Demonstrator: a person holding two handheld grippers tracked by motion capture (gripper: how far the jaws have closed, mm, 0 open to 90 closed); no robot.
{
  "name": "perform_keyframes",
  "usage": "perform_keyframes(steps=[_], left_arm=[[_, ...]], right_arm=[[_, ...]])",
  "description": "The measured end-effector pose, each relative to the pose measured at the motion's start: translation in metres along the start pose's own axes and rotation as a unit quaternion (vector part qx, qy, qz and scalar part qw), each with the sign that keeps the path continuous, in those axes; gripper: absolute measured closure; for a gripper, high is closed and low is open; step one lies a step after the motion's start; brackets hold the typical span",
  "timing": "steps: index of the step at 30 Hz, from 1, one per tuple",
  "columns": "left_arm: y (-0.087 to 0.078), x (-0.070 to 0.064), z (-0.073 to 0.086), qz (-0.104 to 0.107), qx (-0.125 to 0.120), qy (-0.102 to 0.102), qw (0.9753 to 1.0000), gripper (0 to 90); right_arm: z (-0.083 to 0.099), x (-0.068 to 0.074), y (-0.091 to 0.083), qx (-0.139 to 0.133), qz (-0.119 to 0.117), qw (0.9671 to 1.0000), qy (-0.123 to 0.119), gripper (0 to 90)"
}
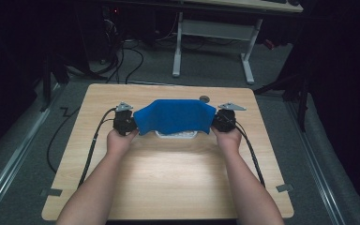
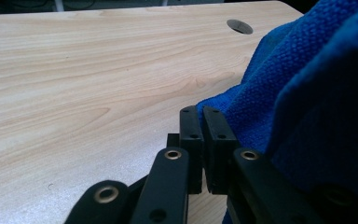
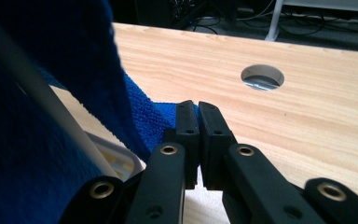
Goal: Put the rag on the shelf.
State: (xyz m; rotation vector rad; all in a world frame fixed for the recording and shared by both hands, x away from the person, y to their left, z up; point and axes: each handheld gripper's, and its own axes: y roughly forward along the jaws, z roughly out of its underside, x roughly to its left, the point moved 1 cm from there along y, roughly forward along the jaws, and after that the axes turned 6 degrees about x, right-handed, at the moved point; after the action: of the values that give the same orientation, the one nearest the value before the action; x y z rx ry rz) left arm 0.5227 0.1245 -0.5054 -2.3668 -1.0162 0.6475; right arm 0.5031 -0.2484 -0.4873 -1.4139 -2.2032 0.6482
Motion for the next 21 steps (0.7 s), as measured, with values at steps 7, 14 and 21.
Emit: perform_keyframes(steps=[7, 14, 21], left_arm=[[-0.001, 0.0, 0.001, 0.0, -0.003, -0.001, 1.0, 84.6], [-0.008, 0.002, -0.001, -0.012, -0.01, -0.006, 0.9999, 73.8], [-0.018, 0.004, -0.004, -0.04, -0.025, 0.007, 0.9989, 63.9]], right_arm=[[0.005, -0.002, -0.001, 0.004, -0.001, 1.0, -0.001, 84.9], [0.001, -0.003, -0.005, -0.004, 0.004, 1.0, -0.001, 78.6], [-0.003, -0.006, -0.011, -0.015, 0.015, 0.9998, -0.004, 72.8]])
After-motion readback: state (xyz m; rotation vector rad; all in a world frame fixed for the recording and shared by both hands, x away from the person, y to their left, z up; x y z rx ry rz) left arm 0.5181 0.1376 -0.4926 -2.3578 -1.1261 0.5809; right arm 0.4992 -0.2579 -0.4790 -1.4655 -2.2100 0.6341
